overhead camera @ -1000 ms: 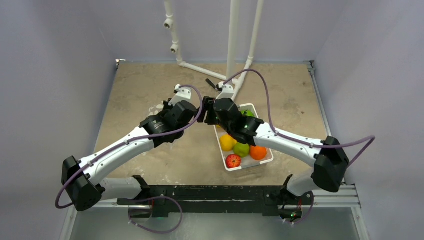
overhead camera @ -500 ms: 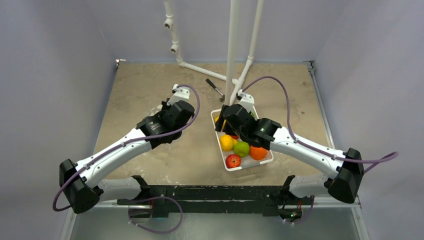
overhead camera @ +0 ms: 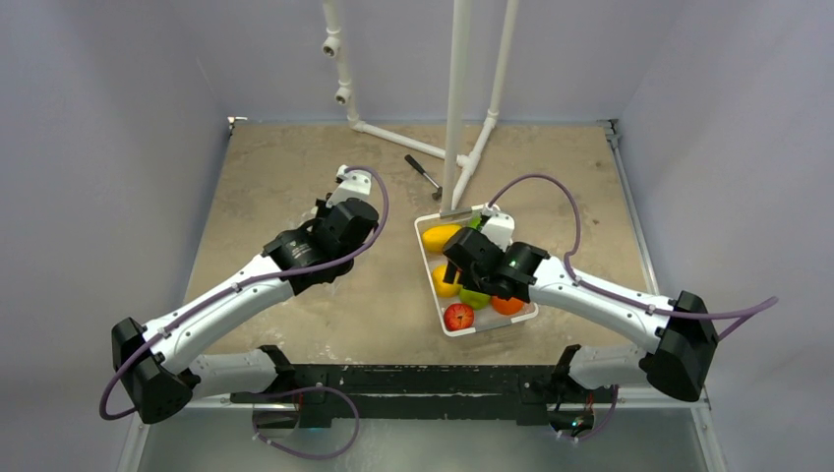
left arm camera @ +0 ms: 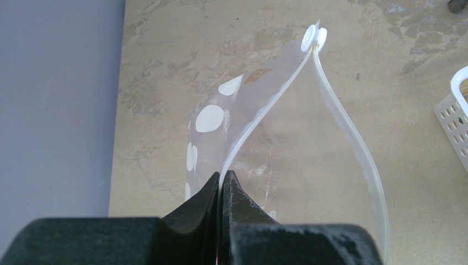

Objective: Place the food in the zip-top bag and seal the zipper
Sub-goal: Pick up the fake fruit from the bin.

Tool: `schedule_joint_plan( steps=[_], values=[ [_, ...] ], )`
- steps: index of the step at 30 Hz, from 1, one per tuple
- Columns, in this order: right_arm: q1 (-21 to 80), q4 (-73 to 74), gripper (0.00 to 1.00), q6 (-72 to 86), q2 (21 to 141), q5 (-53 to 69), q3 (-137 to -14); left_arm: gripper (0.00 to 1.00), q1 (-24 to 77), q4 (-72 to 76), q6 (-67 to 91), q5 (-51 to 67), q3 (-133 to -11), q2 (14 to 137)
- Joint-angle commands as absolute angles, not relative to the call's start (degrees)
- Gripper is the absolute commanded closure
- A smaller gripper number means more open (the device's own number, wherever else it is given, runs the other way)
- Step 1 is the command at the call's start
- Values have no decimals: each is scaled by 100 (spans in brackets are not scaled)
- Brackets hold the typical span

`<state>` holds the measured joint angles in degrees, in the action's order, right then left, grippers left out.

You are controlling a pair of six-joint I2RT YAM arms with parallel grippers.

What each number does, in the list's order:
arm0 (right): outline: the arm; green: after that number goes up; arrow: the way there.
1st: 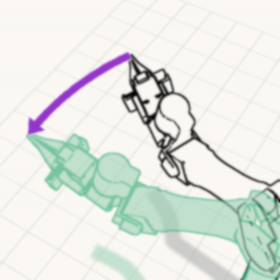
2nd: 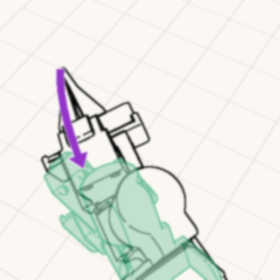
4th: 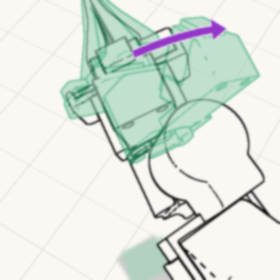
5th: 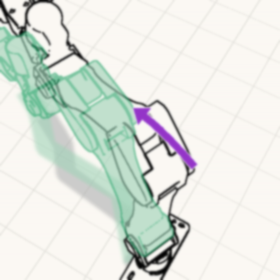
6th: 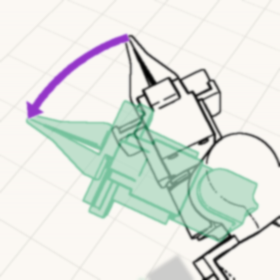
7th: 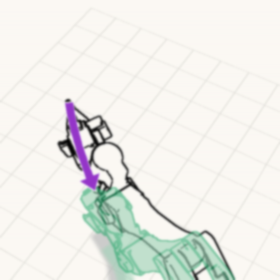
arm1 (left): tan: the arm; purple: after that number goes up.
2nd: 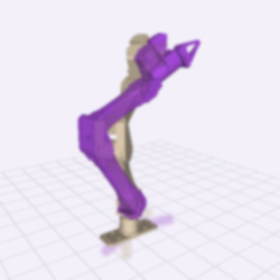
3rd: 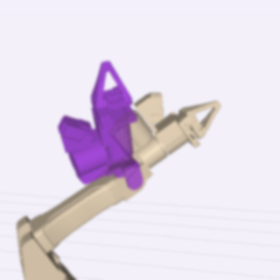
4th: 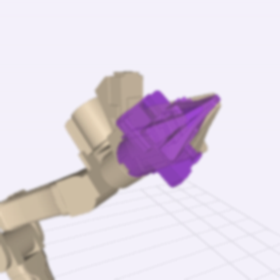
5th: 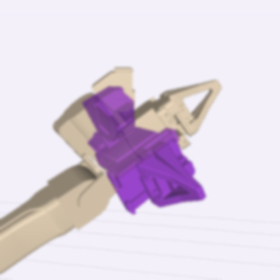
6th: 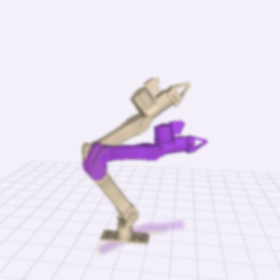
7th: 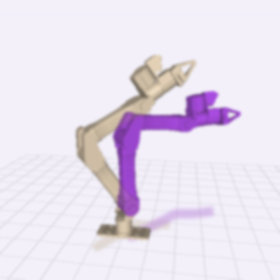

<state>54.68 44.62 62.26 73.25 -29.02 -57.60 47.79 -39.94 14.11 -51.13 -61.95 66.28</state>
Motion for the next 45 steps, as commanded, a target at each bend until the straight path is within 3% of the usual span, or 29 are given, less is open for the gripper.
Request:
schedule_joint_plan(
  steps=[1, 5, 13, 24, 38, 42, 45],
  values=[
    [5403, 4632, 22, 6508, 7141, -3054, -5546, 100, 4799, -3815, 1363, -5030, -6194, 6470],
    [5372, 4624, 14, 6573, 7158, -3036, -5484, 100, 4799, -3811, 1357, -4990, -6188, 6444],
    [5360, 4614, 9, 6698, 7418, -2980, -5422, 100, 4799, -3807, 1358, -4956, -6179, 6383],
    [5361, 4623, 10, 6913, 7848, -2988, -5361, 100, 4806, -3799, 1345, -4899, -6178, 6355],
    [5355, 4632, 17, 7227, 8412, -3124, -5318, 100, 4799, -3768, 1328, -4783, -6162, 6363],
    [5353, 4630, 24, 7344, 8476, -3066, -5295, 100, 4804, -3756, 1318, -4772, -6161, 6357],
    [5353, 4632, 36, 7369, 8441, -3072, -5299, 100, 4808, -3753, 1318, -4770, -6157, 6356]
  ],
)
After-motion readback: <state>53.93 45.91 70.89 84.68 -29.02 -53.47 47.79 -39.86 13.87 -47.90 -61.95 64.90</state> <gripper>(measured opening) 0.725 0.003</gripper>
